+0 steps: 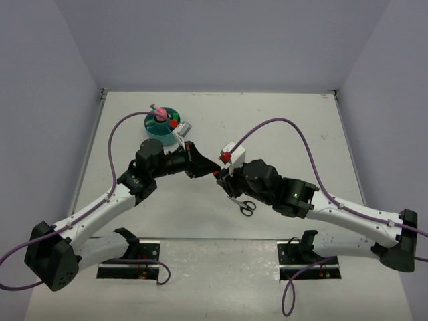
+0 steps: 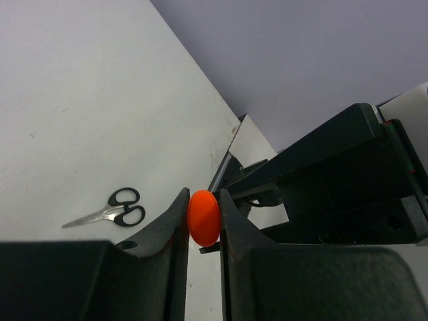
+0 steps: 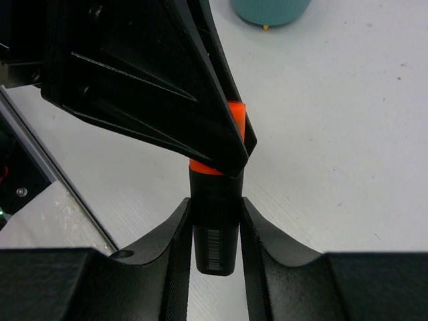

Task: Sort the stationery into containers
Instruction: Place the pen in the storage box.

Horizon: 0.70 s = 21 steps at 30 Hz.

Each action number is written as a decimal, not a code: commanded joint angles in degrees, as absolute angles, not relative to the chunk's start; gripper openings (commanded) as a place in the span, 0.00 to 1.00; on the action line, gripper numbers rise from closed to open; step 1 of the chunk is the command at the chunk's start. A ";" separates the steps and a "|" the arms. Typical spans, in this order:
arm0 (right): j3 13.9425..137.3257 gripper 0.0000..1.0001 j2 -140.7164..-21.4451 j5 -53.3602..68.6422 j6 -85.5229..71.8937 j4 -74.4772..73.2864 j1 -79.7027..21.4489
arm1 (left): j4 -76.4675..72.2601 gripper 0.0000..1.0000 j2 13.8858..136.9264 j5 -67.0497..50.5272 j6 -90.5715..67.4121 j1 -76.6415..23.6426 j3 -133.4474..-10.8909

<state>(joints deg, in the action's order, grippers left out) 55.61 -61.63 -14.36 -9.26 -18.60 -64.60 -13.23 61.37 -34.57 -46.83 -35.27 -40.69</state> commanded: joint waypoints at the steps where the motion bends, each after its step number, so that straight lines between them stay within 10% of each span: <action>1: 58.27 0.14 -62.43 -17.98 -8.14 -16.52 -64.86 | -14.57 0.00 60.91 -36.19 -45.45 -35.80 -42.04; 4: 56.59 0.96 -62.83 -23.99 -11.96 -16.69 -64.78 | -0.69 0.00 61.24 -21.24 -38.54 -35.86 -47.90; 11: 48.98 0.99 -54.38 -33.00 -22.04 -19.48 -60.91 | 21.86 0.00 72.49 14.74 -30.97 -32.29 -66.32; 21: 43.94 0.99 -48.68 -33.16 -26.72 -21.18 -53.52 | 26.58 0.00 93.19 32.96 -25.66 -24.96 -90.72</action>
<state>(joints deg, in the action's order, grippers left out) 45.52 -47.71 -31.61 -24.63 -21.42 -53.85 23.10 88.51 21.25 -31.17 -24.78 -81.75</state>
